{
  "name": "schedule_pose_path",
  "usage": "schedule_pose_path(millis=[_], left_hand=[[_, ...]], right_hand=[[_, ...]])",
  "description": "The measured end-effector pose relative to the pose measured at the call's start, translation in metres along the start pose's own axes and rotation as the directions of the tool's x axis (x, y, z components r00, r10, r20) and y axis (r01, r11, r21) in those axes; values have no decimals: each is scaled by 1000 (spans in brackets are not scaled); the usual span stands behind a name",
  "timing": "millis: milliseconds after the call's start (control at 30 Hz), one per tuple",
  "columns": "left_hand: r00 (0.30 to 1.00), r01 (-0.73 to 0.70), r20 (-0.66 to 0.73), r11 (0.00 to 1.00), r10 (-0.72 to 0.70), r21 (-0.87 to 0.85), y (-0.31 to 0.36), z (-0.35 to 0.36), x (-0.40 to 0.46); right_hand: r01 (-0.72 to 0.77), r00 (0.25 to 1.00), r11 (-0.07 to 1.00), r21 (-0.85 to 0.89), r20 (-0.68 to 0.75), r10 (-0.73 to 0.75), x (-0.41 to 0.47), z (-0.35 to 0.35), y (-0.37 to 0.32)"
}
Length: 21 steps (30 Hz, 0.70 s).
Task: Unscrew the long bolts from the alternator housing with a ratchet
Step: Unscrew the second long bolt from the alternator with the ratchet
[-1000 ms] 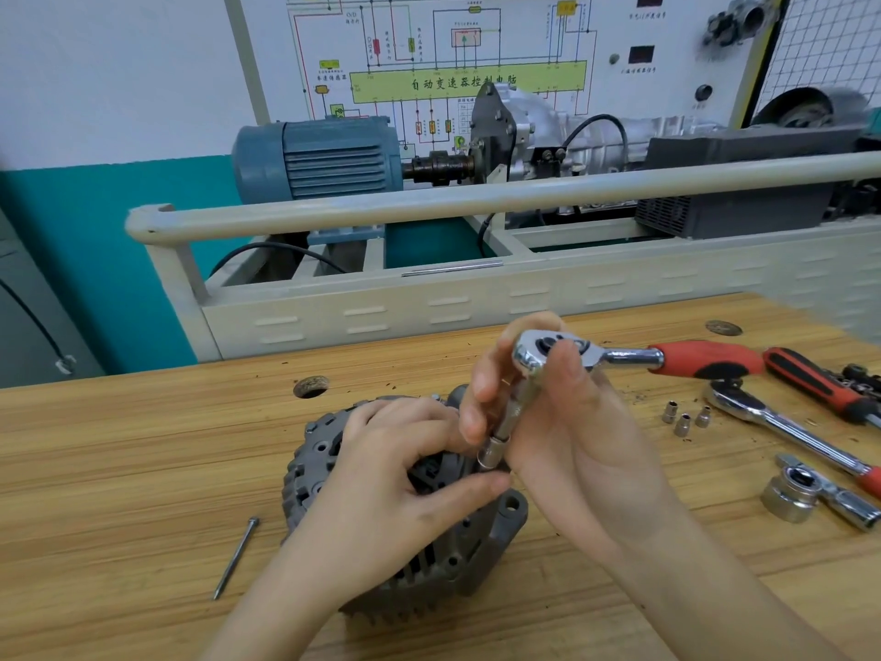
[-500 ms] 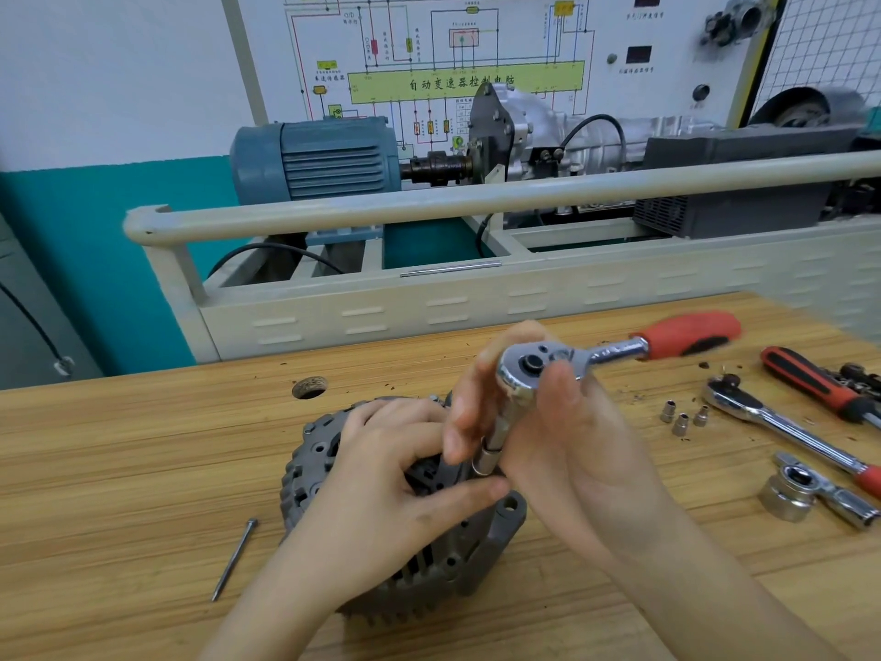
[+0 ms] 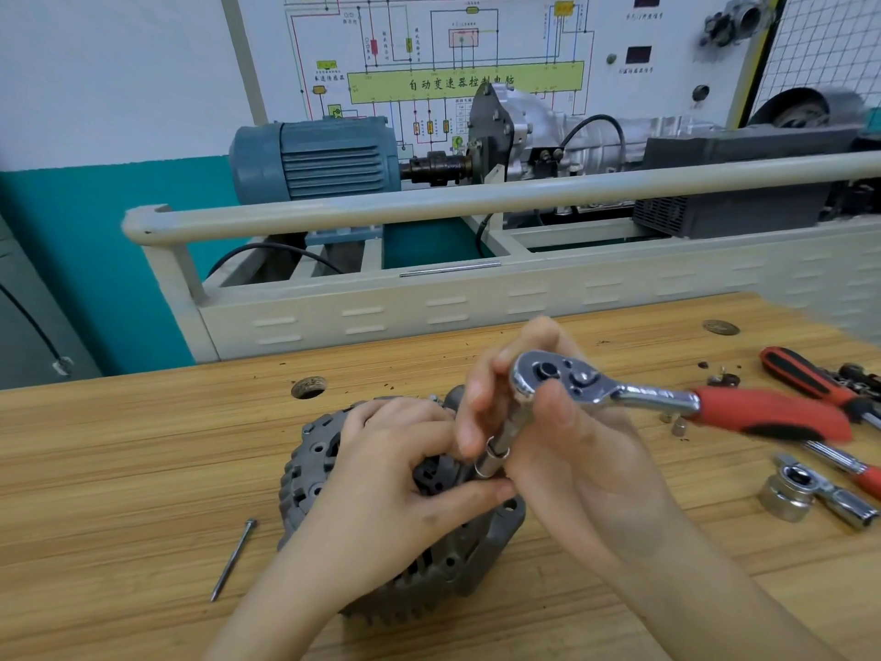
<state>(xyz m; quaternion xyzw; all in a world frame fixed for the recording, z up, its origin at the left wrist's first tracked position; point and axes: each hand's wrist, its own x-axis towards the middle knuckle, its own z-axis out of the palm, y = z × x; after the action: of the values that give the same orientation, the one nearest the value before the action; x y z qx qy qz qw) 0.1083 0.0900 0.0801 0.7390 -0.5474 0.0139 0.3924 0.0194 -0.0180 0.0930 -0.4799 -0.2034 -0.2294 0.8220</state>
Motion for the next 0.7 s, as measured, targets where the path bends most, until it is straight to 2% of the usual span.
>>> schedule_pose_path(millis=[133, 233, 400, 700], left_hand=[[998, -39, 38, 999, 40, -26, -3, -2, -1], [999, -17, 29, 1000, 18, -18, -2, -3, -1], [1000, 2, -15, 999, -3, -36, 1, -2, 0], [1000, -20, 14, 998, 21, -62, 0, -2, 0]], right_hand=[[-47, 999, 999, -11, -28, 47, 2, -1, 1], [-72, 997, 996, 55, -34, 74, 4, -5, 2], [-40, 998, 999, 28, -52, 41, 4, -4, 3], [-74, 997, 997, 14, -4, 74, 3, -4, 1]])
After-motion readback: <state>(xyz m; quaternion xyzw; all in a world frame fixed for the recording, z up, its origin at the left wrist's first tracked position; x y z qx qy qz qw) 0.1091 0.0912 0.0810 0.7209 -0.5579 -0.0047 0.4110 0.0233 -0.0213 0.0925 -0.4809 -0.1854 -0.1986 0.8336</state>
